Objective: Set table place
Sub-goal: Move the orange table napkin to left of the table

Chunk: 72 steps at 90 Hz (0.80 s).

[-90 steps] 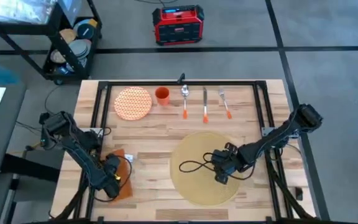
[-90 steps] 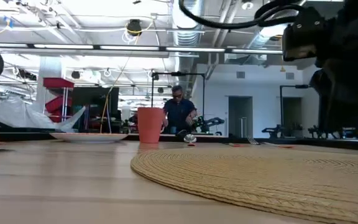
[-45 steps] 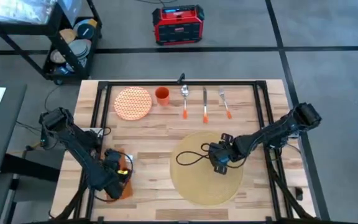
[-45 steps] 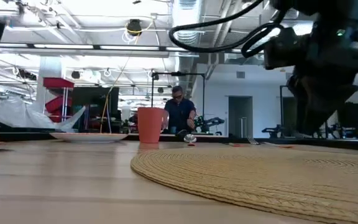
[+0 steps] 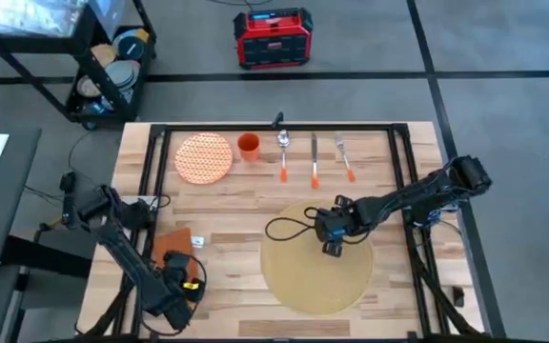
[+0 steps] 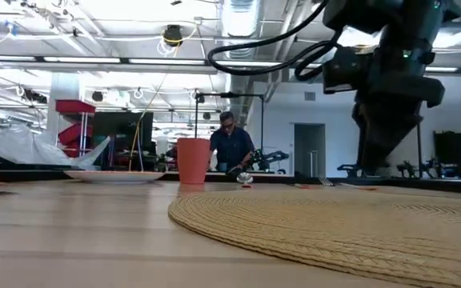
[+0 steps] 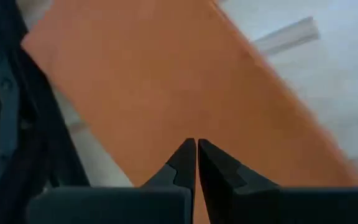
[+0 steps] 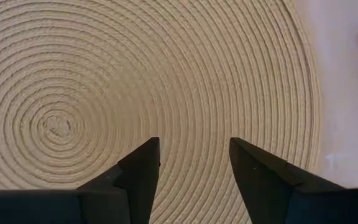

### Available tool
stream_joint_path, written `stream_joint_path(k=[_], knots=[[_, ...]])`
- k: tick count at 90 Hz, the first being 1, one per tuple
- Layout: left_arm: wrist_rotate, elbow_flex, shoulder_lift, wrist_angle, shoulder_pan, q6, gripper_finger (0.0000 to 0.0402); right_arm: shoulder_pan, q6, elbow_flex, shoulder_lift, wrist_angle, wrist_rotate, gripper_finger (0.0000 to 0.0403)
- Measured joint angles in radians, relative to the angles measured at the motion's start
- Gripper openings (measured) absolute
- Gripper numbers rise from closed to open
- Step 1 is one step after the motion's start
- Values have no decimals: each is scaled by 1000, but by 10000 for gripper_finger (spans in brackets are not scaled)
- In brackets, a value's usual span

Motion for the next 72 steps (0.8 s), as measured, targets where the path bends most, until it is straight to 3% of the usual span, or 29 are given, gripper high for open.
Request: stream_joint_path(k=[15,33,55,72], knots=[[-92,1,-1,164,-10,4,0,2,-2,0,0,-1,-1,182],[-103,0,7,102,-20,16,0,-5,-2,0,0,6,-2,182],[-204,1,-39,289,-20,-26,0,-7,-2,0,0,9,-6,182],[-369,-6,-52,401,5,-44,0,-6,7,0,0,13,-6,182]])
